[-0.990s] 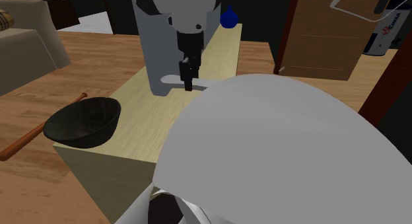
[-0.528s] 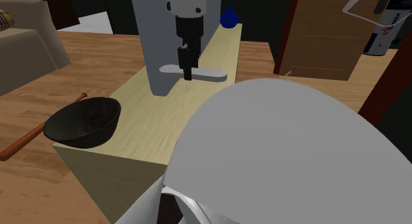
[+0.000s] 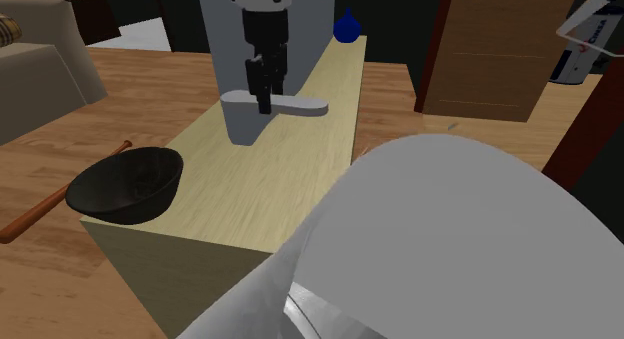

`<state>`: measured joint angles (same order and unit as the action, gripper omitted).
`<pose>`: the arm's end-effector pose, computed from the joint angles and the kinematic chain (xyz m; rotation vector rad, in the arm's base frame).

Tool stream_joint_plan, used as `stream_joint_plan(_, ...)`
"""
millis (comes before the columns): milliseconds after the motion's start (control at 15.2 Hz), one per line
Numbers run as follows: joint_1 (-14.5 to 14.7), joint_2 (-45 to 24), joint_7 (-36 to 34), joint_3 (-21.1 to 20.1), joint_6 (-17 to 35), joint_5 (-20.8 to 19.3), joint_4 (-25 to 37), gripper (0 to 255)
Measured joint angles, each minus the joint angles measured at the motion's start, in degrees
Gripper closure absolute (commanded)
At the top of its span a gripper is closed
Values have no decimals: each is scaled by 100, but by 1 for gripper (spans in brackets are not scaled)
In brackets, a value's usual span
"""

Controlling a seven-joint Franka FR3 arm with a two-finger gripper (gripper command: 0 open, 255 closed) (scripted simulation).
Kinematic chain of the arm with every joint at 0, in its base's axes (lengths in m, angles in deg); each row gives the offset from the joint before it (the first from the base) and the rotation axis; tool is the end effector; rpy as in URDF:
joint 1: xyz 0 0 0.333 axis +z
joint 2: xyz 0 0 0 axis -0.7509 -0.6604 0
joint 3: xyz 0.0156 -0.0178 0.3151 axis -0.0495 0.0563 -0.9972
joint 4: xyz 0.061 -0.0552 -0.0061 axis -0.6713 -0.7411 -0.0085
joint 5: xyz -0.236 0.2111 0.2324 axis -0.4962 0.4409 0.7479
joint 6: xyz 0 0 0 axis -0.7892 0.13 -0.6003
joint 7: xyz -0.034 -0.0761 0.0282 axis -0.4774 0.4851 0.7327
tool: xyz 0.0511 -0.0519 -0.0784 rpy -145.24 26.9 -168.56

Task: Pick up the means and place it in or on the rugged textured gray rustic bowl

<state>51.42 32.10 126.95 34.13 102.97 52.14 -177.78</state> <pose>0.3675 -0.2086 0.5070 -2.9449 -1.0287 -0.0056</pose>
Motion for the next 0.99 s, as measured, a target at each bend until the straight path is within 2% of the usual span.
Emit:
stream_joint_plan(396, 288, 158, -871, -678, 78, 256, -322, 255)
stream_joint_plan(990, 841, -134, -2057, -1591, 122, 771, -144, 255)
